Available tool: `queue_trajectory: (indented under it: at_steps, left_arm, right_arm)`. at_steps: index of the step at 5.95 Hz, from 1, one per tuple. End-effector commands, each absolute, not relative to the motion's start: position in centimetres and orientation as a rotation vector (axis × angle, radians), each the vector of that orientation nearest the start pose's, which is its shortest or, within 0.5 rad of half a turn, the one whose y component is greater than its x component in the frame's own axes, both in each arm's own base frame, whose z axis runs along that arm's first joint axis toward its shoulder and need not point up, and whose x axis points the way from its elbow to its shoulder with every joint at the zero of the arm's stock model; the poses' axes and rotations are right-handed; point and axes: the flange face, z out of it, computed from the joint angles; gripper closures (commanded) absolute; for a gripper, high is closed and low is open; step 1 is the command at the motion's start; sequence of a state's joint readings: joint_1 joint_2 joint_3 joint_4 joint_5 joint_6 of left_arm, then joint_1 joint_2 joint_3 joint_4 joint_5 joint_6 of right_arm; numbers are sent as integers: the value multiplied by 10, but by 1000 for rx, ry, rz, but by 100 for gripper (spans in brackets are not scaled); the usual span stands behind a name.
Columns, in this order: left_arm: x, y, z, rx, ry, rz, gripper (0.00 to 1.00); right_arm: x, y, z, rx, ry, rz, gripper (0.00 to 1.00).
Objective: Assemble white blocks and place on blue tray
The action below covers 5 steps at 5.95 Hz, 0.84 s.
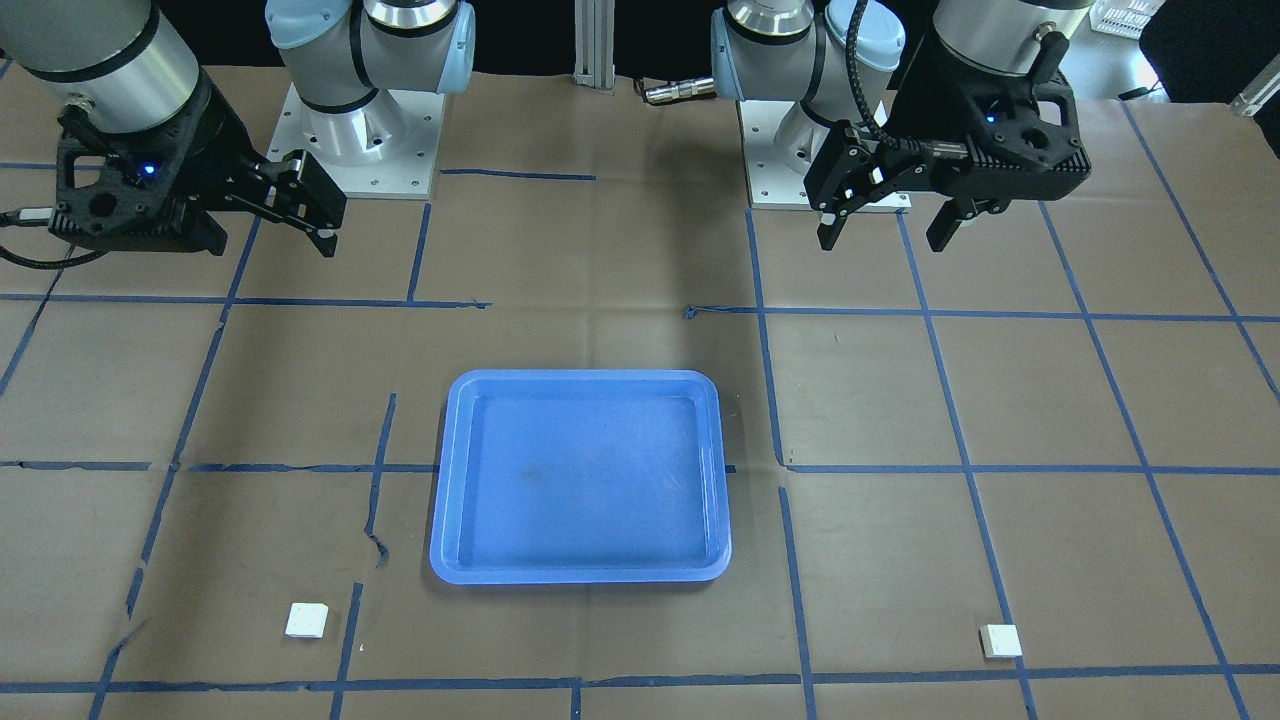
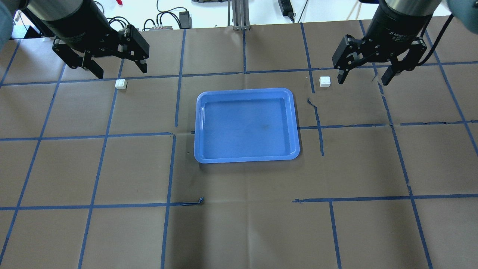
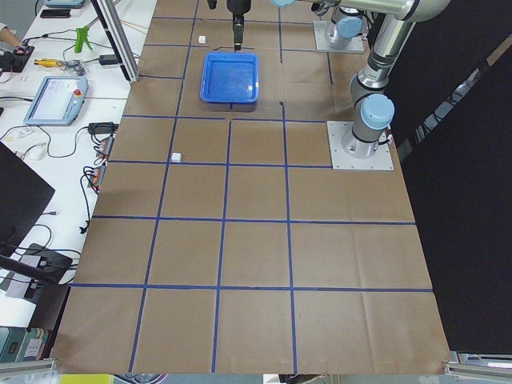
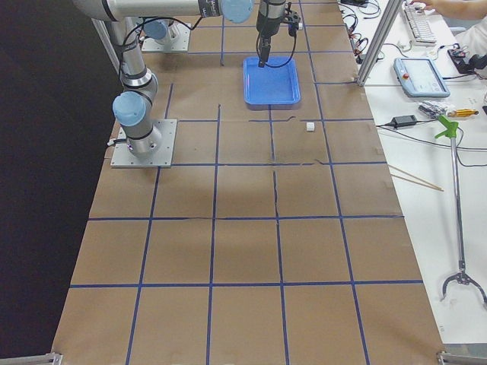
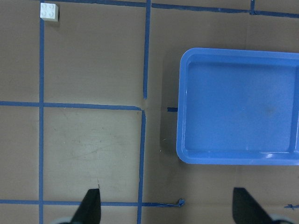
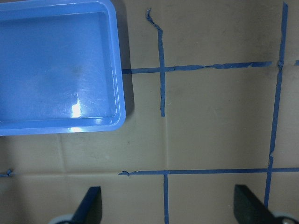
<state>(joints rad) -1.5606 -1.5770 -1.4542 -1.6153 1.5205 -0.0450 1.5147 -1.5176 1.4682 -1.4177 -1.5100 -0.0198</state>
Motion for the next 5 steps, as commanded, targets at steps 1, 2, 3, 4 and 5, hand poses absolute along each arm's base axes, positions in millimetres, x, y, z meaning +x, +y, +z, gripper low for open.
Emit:
queue_trajectory:
  at_steps: [1, 2, 3, 4, 5]
  left_arm:
    - [-133, -500, 538, -85, 3190, -106, 0]
    - [-133, -496, 541, -86, 3189, -102, 0]
    - [-132, -493, 543, -90, 3186, -101, 0]
    - [-132, -493, 542, -88, 3183, -99, 0]
    - [-126, -496, 528, -94, 3139, -46, 0]
  right_arm:
    - [110, -511, 497, 57, 3073, 154, 0]
    - [110, -511, 499, 54, 3074, 147, 0]
    - [110, -512, 499, -2, 3073, 140, 0]
    - [107, -512, 507, -403, 3040, 86, 0]
    - [103, -515, 509, -722, 2992, 29, 0]
